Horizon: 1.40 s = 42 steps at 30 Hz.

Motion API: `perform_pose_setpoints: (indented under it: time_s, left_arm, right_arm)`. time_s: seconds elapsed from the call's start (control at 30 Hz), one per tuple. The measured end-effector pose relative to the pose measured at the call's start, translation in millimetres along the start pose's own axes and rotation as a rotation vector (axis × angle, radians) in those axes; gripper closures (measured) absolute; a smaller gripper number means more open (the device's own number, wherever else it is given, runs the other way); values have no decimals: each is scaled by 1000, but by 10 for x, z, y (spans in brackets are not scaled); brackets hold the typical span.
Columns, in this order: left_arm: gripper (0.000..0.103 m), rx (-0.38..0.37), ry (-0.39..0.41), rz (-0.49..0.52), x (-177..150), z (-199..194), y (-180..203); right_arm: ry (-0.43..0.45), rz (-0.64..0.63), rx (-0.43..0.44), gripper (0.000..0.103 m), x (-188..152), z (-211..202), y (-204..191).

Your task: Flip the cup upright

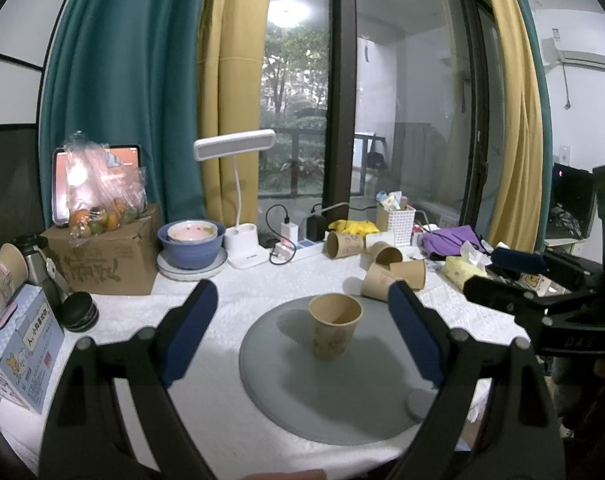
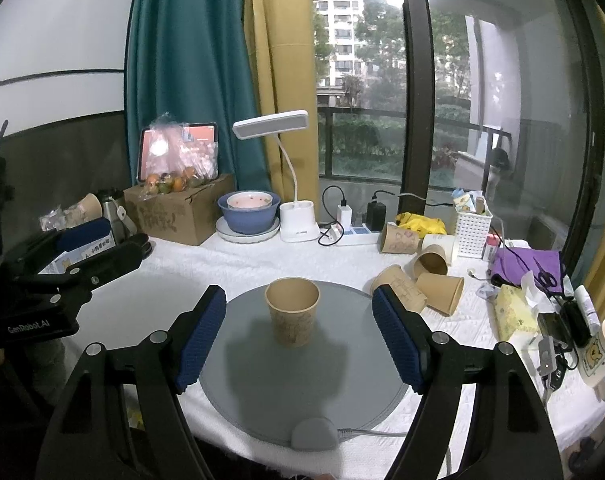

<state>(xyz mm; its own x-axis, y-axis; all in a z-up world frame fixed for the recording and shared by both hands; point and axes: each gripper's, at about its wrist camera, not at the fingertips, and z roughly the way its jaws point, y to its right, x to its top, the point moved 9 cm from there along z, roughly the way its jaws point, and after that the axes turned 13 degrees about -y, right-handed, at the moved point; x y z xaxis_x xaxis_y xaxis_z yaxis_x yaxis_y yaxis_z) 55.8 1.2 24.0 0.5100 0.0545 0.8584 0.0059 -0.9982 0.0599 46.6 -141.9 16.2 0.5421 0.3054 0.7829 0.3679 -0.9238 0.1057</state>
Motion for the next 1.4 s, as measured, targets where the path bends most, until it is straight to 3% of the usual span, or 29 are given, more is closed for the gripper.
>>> perform_pose_setpoints:
  time_s: [1.4]
  left_arm:
    - [15, 1, 2, 3, -5, -25, 24]
  right_arm:
    - [-5, -20, 12, 24, -26, 8, -37]
